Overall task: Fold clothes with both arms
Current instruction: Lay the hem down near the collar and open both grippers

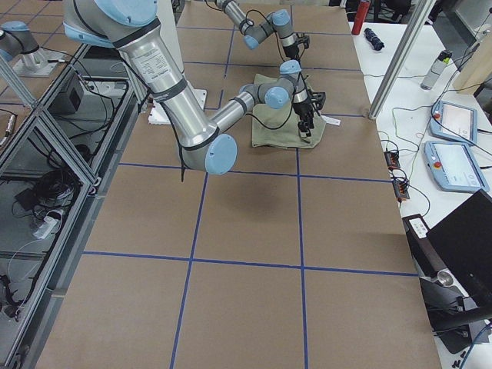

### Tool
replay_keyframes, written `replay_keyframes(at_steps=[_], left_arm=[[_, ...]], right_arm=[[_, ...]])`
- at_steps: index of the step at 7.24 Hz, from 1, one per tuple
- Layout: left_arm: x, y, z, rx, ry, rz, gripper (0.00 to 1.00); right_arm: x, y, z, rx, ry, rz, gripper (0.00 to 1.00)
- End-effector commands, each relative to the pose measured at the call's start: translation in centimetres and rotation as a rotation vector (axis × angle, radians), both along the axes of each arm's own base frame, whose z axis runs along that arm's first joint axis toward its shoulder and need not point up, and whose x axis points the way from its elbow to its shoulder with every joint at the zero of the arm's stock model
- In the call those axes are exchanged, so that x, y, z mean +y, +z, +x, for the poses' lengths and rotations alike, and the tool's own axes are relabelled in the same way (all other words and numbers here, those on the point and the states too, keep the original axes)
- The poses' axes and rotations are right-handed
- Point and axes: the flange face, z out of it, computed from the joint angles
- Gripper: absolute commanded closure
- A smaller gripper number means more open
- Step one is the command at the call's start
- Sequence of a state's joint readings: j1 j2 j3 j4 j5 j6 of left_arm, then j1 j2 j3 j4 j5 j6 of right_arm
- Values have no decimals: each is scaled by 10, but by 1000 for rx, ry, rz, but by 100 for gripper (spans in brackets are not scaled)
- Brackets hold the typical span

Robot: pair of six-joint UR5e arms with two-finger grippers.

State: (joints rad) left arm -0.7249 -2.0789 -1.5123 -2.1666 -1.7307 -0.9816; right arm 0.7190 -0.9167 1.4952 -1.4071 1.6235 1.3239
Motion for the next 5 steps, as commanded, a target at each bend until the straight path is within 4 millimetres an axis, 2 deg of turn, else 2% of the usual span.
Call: replay_keyframes(at_steps=[1,2,3,4,5], left_arm=[[54,6,-33,74,57,41,0],[101,29,-36,169,59,-7,0],[124,43,-33,231,48,-43,1],[148,63,-29,269,31,-78,14],[168,78,-27,317,20,-124,19]], right_arm=[[24,-9,27,-32,-35,45,0],[27,-12,27,-37,-36,47,0],[28,-12,25,-39,-37,47,0],[28,-12,25,-41,-36,47,0],[29,-13,24,-43,-36,47,0]])
